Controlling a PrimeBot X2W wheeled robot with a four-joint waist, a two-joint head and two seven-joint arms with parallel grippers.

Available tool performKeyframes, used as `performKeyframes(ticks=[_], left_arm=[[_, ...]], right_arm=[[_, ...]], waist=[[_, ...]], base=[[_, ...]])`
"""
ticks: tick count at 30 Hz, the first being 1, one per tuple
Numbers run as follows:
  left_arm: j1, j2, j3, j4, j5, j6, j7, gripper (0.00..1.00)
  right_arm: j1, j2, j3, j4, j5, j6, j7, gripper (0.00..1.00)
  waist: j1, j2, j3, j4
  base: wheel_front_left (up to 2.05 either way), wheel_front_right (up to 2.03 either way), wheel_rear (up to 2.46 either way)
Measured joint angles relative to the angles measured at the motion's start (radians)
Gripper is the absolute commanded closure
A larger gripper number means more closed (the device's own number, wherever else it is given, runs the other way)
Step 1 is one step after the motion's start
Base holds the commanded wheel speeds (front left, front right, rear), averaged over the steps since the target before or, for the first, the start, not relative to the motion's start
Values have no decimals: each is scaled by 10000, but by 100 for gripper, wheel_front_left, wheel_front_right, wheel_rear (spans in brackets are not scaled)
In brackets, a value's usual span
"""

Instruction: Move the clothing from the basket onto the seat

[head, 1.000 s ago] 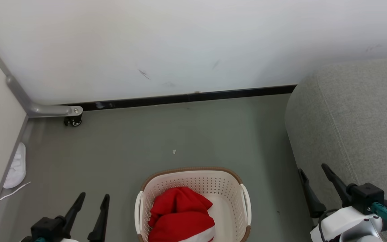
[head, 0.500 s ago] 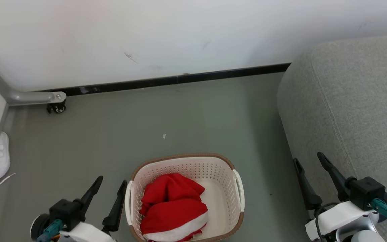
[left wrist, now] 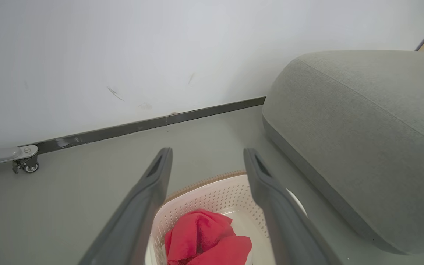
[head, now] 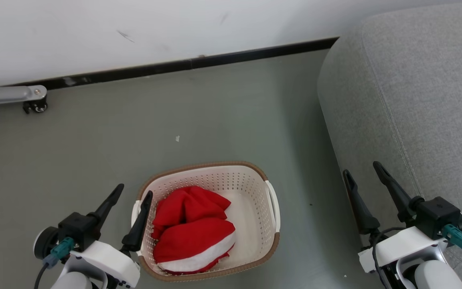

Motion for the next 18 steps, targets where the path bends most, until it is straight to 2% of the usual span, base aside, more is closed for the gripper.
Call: performKeyframes(ticks=[18], left_arm=[[-979, 397, -201, 58, 71, 0, 25, 0]], right_arm=[[-739, 59, 217, -309, 2, 0, 0, 0]], waist=[[0, 0, 1380, -450]], base=[[0, 0, 0]])
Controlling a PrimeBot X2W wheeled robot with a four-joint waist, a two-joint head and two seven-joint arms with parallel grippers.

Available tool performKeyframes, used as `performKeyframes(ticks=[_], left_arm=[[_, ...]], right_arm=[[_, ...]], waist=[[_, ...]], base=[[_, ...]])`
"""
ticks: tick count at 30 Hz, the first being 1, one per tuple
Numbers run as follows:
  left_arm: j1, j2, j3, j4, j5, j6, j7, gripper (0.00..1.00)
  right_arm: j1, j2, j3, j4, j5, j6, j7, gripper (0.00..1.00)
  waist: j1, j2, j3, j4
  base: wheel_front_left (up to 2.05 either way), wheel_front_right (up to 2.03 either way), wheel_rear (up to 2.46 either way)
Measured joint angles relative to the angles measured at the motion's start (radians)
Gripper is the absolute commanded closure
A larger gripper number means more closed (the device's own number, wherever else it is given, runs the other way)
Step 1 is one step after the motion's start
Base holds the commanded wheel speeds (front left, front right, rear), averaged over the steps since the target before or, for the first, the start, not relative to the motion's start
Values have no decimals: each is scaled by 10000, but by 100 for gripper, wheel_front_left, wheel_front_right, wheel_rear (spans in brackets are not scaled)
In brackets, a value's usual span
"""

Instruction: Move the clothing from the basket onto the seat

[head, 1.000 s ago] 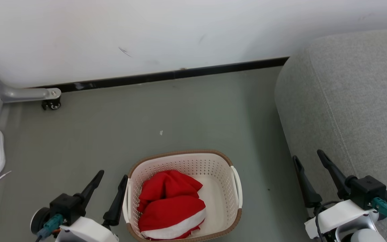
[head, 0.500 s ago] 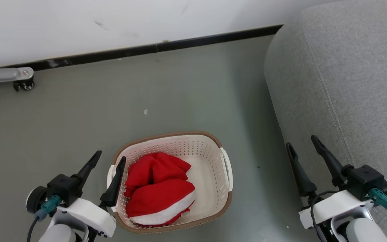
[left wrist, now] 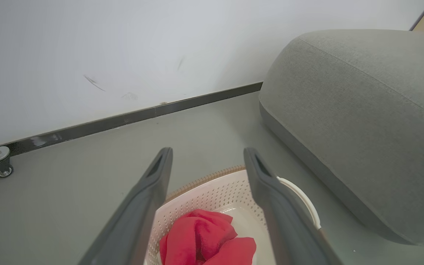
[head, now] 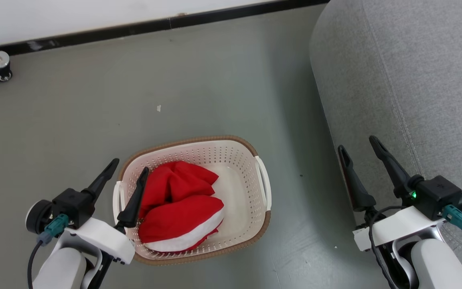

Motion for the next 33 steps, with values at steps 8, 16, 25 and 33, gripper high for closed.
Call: performKeyframes(ticks=[8, 16, 25, 33], left_arm=[[-370, 130, -130, -8, 54, 0, 88, 0], [-864, 359, -591, -19, 238, 0, 397, 0], [-1313, 514, -1055, 159, 571, 0, 1072, 0], [-1862, 943, -1427, 441, 1267, 0, 1768, 0]], right_arm=[[-367, 15, 63, -52, 0, 0, -2, 0], [-636, 42, 209, -46, 2, 0, -2, 0], [-1139, 56, 251, -77, 21, 0, -2, 0], [-1348, 73, 288, -178, 255, 0, -4, 0]], waist=[[0, 0, 575, -68], [0, 0, 1188, -78], [0, 0, 1764, -106], [0, 0, 2250, -252]], base=[[0, 0, 0], [0, 0, 0], [0, 0, 0], [0, 0, 0]])
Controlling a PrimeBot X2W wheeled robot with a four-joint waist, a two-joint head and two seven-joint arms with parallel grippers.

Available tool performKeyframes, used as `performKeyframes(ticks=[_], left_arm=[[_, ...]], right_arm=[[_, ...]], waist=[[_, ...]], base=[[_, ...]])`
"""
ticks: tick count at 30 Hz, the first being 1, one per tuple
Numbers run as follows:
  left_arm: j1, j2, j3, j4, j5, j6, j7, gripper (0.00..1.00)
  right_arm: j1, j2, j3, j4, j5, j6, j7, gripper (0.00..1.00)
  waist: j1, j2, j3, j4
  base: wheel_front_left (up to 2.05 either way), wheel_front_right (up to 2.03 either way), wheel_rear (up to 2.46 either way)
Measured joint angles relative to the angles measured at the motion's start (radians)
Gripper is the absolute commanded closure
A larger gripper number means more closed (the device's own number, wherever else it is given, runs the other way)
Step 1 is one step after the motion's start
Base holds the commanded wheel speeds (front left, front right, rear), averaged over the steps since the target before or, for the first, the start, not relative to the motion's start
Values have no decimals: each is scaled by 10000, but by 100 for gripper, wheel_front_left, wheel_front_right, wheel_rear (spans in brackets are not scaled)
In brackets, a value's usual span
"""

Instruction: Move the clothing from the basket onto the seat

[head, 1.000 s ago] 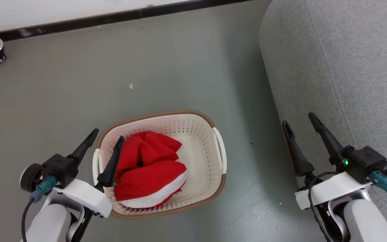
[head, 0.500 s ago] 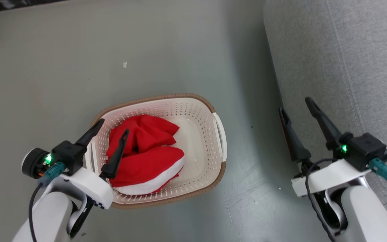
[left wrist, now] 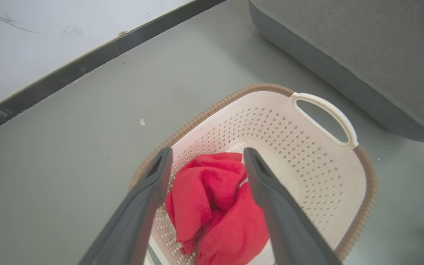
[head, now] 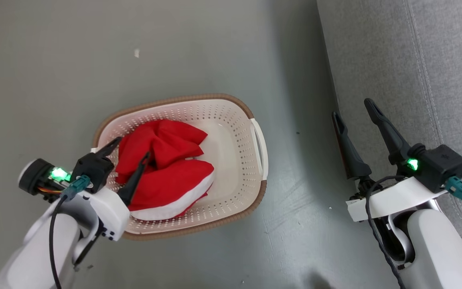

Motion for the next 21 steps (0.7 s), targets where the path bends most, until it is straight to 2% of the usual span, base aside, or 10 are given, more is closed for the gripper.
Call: performKeyframes(ticks=[11, 21], left_arm=[[-552, 337, -426, 437, 608, 0, 917, 0], [-1060, 378, -510, 748, 838, 0, 1576, 0]], right_arm=[[-224, 27, 102, -196, 675, 0, -71, 0], [-384, 50, 263, -222, 959, 0, -71, 0]], waist=[[0, 0, 547, -468], [0, 0, 867, -966]], base=[[0, 0, 0], [0, 0, 0]])
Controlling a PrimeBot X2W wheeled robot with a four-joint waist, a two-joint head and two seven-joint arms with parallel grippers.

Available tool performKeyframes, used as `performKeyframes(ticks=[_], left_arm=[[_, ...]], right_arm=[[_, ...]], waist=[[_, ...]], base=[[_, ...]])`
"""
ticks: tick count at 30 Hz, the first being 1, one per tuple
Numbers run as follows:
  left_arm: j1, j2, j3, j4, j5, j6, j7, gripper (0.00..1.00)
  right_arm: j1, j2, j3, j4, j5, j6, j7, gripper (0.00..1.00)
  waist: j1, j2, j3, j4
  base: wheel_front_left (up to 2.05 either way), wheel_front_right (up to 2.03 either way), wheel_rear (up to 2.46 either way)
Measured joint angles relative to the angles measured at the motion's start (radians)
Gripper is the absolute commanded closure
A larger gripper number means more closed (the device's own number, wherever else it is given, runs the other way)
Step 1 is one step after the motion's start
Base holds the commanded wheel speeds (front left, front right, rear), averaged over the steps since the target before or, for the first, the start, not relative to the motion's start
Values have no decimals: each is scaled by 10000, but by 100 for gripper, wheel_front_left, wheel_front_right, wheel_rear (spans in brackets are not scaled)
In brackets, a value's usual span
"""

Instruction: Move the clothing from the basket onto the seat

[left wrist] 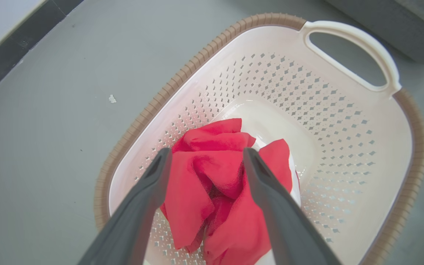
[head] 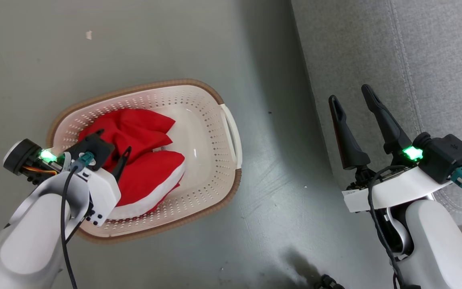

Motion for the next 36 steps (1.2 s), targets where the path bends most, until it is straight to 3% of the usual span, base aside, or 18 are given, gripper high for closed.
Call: performKeyframes(ticks=[14, 36], left_arm=[[-367, 151, 58, 477, 6, 102, 844, 0], [-892, -8, -144, 1285, 4, 100, 1331, 0]], right_arm=[[-28, 29, 82, 13, 150, 0, 0, 0], [-255, 35, 268, 65, 230, 0, 0, 0]], waist=[[-1, 0, 358, -464], [-1, 0, 617, -581]], base=[[0, 0, 0], [0, 0, 0]])
